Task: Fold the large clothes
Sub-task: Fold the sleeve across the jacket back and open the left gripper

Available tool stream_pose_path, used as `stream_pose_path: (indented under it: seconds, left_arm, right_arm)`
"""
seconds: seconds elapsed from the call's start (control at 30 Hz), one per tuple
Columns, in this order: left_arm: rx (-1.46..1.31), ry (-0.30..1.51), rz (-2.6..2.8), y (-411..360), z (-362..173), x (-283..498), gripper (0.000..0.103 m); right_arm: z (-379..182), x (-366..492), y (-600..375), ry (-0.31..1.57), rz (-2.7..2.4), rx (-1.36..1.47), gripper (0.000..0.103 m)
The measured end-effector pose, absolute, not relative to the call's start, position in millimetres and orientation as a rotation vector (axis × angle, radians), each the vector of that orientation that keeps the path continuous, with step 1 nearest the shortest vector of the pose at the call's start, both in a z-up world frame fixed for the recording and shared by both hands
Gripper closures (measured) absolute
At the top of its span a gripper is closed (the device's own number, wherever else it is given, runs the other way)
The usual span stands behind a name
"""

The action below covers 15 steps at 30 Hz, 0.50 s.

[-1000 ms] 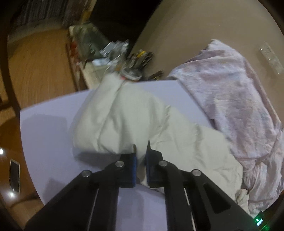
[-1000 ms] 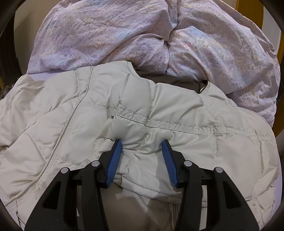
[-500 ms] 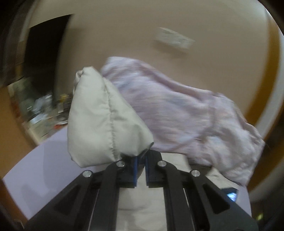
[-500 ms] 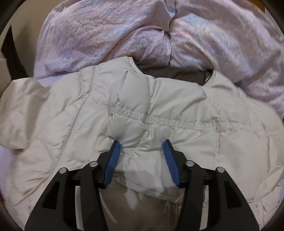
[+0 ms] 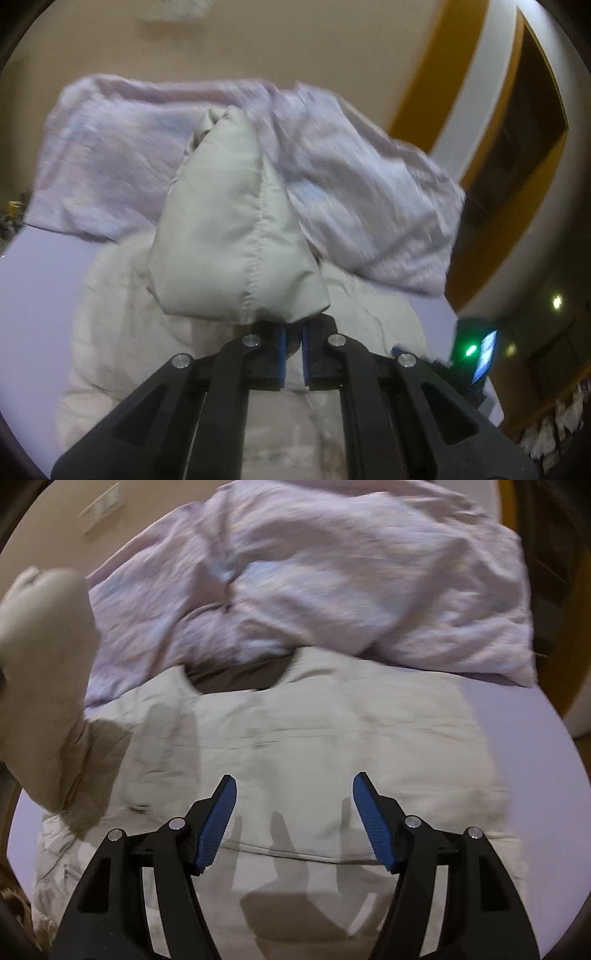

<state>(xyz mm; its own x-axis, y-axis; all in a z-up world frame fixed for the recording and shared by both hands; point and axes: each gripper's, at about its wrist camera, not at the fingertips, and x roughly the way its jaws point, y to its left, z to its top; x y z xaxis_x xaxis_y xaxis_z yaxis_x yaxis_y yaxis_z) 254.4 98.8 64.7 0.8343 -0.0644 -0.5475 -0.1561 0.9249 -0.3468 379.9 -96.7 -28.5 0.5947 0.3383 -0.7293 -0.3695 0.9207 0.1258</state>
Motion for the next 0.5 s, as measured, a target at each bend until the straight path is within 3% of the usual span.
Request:
stream_pose_path:
  seconds: [0.2,0.37,0.43,0.5]
  left_arm:
    - [-0.29,0.76,0.002,41.5,5.8,290.0,0.095]
    - [-0.236,0.914,-0.005,21.7,-39.5,299.2,0.083]
    - [-0.257,0.922,-0.048,22.5,-39.8,295.6,0.051]
    - [-0.266,0.876,-0.061,26.8,-29.9,283.6,0.03]
  right_arm:
    - [-27.3,386.7,-141.3,0.833,0.335,0.029,0.036]
    - [-22.3,385.6,-152.0,0.814,0.343,0.077,0.036]
    - [-17.8,382.4,-149.1,0.792,0.362,0.078,0.036]
    - [-12.7,378.3,-145.5,0.77,0.381,0.076,0.039]
